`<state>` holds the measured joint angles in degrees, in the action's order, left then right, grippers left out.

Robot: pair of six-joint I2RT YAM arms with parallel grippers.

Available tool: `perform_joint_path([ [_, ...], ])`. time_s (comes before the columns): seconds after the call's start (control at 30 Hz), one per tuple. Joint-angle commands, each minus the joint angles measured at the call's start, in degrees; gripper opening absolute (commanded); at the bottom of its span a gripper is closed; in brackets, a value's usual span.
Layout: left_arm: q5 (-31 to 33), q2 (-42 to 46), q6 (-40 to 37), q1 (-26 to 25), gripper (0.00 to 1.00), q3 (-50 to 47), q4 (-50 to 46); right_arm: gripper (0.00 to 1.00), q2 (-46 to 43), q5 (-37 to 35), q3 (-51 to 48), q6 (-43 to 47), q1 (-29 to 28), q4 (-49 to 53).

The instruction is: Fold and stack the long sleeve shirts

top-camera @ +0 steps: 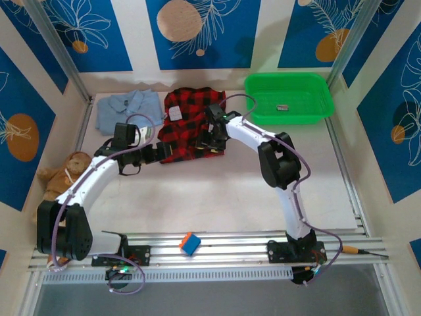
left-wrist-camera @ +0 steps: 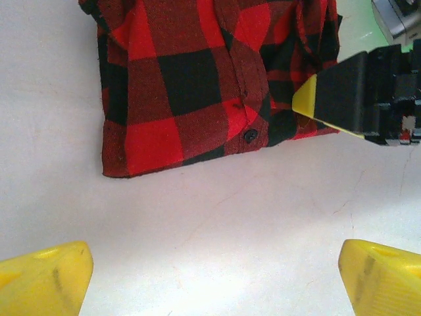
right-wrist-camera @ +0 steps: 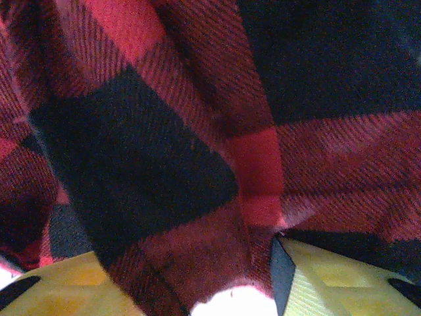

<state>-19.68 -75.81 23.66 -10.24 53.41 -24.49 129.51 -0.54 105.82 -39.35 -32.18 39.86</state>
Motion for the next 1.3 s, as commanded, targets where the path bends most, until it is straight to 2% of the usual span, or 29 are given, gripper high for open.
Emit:
perform_joint_path([
  [0.0, -0.73, 1.8, -0.85, 0.54, 0.96, -1.17, -0.97, 0.47, 1.76, -0.7, 4.25, -0.97, 0.15, 0.47],
  [0.07, -0.64, 2.19, -1.05, 0.49, 0.96, -1.98, -1.04, 0.4, 2.31, -0.74, 5.82, -1.15, 0.1, 0.69],
  [0.23, -0.44, 2.84, -1.76, 0.48, 0.96, -3.78, -1.09, 0.15, 2.29, -0.65, 8.37, -1.77, -0.02, 1.18],
  [0.43, 0.02, 2.46, -1.45, 0.49, 0.96, -5.85, 0.17, 0.05, 1.42, 2.5, 10.02, -3.54, 0.38, -0.34],
  [0.57, -0.73, 1.96, 0.27, 0.48, 0.96, -7.88, 2.58, 0.04, 3.48, 5.47, 14.02, -4.92, 0.89, -1.04],
  [0.83, -0.79, 0.94, 3.34, 0.4, 0.96, -12.19, 6.18, 0.12, 13.13, 14.05, 26.66, -7.58, 1.22, -2.47],
  [0.9, -1.04, 0.84, 4.08, 0.32, 0.96, -13.09, 6.96, 0.21, 15.73, 15.97, 29.68, -8.55, 1.55, -2.91],
  [1.0, -1.59, 1.27, 4.79, 0.17, 0.96, -14.47, 7.46, 0.42, 17.96, 18.55, 32.07, -9.42, 2.12, -3.52],
  [1.07, -1.59, 2.22, 5.2, 0.12, 0.96, -15.66, 7.69, 0.52, 17.76, 19.49, 32.01, -9.13, 2.31, -4.2],
  [1.27, -1.56, 4.77, 7.35, 0.13, 0.97, -19.24, 8.58, 0.65, 11.96, 18.45, 29.66, -5.65, 2.91, -4.12],
])
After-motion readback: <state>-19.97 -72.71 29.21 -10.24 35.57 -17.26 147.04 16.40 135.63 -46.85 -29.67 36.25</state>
